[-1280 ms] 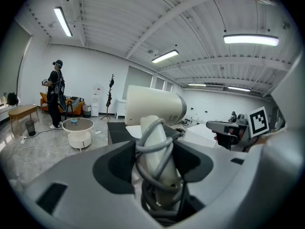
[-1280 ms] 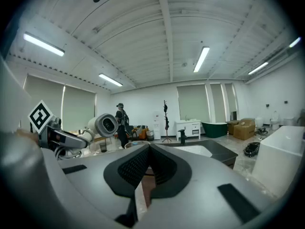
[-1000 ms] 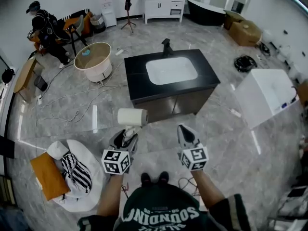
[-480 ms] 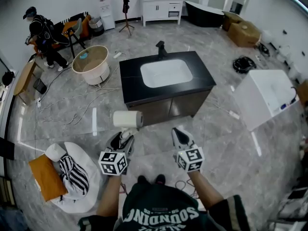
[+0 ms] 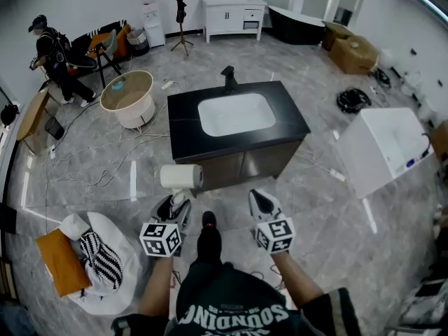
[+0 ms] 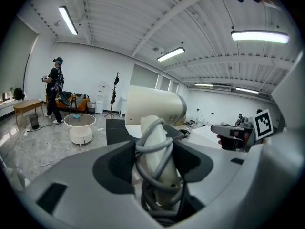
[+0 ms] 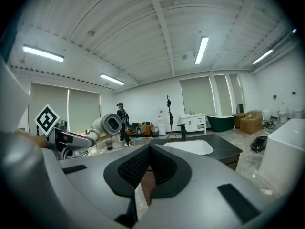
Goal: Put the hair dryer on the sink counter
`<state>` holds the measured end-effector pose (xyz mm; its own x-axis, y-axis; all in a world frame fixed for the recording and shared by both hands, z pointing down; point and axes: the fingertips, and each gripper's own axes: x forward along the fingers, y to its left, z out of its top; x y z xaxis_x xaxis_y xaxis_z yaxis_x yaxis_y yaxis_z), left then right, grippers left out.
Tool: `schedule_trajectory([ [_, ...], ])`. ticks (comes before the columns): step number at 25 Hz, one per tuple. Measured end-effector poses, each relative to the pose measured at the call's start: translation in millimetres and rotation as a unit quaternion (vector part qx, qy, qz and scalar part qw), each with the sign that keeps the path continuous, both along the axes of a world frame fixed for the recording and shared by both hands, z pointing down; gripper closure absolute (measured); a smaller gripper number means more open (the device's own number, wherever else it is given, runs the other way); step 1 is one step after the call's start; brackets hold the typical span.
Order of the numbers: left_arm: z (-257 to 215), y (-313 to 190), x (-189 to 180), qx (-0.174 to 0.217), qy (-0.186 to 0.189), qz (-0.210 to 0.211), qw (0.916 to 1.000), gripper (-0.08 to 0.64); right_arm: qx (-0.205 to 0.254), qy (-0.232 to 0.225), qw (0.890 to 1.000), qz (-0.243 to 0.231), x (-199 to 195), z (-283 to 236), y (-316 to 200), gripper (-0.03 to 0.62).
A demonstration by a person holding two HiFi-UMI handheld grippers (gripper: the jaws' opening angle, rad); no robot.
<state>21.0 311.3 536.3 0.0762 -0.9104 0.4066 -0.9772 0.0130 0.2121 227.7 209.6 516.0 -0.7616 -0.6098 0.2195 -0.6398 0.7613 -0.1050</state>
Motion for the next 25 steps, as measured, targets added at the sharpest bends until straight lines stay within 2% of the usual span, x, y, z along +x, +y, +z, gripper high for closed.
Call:
schedule_trajectory([
  [7, 19.8, -59.8, -20.3, 0.000, 0.009, -0.001, 1.0000, 0.321, 0.003, 0.012, 1.000, -0.001, -17.3, 16.9, -52.2, 0.592],
  [14, 21.5, -148.8, -63.1, 0.002, 0.013, -0.001, 0.9999, 0.322, -0.004, 0.021, 1.000, -0.008, -61.5, 22.9, -135.1, 0.592],
  [19, 21.8, -217.6, -105.0, -0.003, 0.015, -0.001, 0.9999, 0.321, -0.007, 0.021, 1.000, -0.006, -107.6, 22.6, -206.8, 0.592],
  [25, 20.3, -291.6, -170.6, -0.020, 0.019, -0.009, 0.9996, 0.322, -0.014, 0.018, 0.999, -0.024, -188.9, 12.3, -289.4, 0.592],
])
